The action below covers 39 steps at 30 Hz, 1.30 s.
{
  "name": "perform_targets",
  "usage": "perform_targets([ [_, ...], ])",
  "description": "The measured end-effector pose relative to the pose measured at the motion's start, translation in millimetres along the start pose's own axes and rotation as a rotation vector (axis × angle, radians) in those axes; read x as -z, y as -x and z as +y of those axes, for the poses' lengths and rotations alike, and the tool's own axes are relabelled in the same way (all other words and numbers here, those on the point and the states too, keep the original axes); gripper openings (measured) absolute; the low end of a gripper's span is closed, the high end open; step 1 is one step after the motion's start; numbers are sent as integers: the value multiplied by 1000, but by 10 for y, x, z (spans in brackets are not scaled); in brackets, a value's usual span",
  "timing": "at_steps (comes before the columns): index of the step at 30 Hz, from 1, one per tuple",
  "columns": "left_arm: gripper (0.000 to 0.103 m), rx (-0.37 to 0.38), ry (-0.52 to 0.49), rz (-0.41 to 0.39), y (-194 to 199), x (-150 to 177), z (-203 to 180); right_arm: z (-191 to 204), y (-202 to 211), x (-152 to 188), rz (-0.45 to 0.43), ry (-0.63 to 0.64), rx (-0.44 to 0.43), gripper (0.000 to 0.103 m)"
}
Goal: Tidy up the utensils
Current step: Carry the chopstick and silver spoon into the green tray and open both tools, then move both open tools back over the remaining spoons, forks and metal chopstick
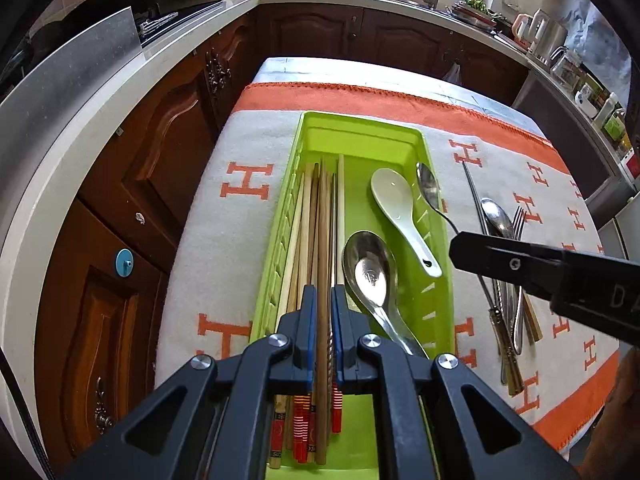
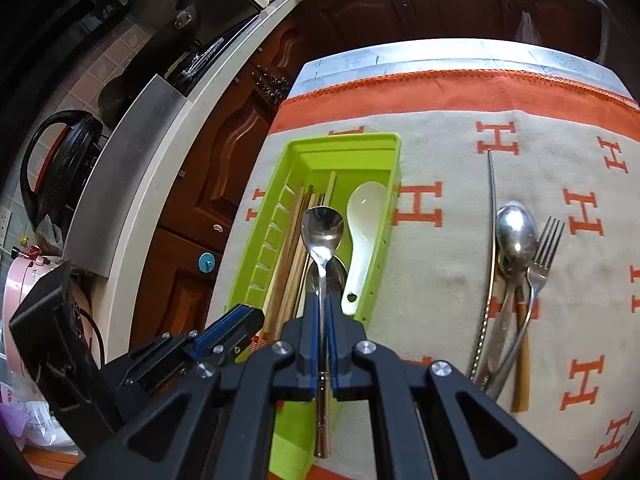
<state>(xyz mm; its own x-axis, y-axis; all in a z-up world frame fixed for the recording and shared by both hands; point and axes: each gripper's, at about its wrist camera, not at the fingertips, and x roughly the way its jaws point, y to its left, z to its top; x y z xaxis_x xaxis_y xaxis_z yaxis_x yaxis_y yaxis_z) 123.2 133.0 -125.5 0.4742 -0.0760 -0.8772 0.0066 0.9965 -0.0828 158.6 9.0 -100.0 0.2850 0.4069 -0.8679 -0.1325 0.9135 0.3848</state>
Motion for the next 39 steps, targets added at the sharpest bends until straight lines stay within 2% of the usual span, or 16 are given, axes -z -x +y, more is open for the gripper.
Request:
perform_targets([
  [2, 15, -4, -6, -9, 18, 2, 15, 18, -86, -12, 11, -1, 13, 4],
  [6, 45, -38, -17, -36, 97, 24, 55, 54, -186, -17, 21, 18, 42, 5],
  [9, 53, -59, -15, -51, 169, 41, 91, 78, -193, -10, 15, 32, 44, 5],
  [13, 69, -100, -9, -64, 258, 74, 123, 113, -171, 8, 8, 57, 50, 5],
  [21, 74, -116, -7, -69, 381, 109, 126, 43, -47, 81, -7, 84, 68, 5],
  [33, 76, -112, -22, -41, 446, 173, -49, -289, 263, 255, -44, 56, 92, 5],
  [39, 84, -112, -56, -54, 527, 191, -235, -505, 405, 340, -61, 20, 95, 5],
])
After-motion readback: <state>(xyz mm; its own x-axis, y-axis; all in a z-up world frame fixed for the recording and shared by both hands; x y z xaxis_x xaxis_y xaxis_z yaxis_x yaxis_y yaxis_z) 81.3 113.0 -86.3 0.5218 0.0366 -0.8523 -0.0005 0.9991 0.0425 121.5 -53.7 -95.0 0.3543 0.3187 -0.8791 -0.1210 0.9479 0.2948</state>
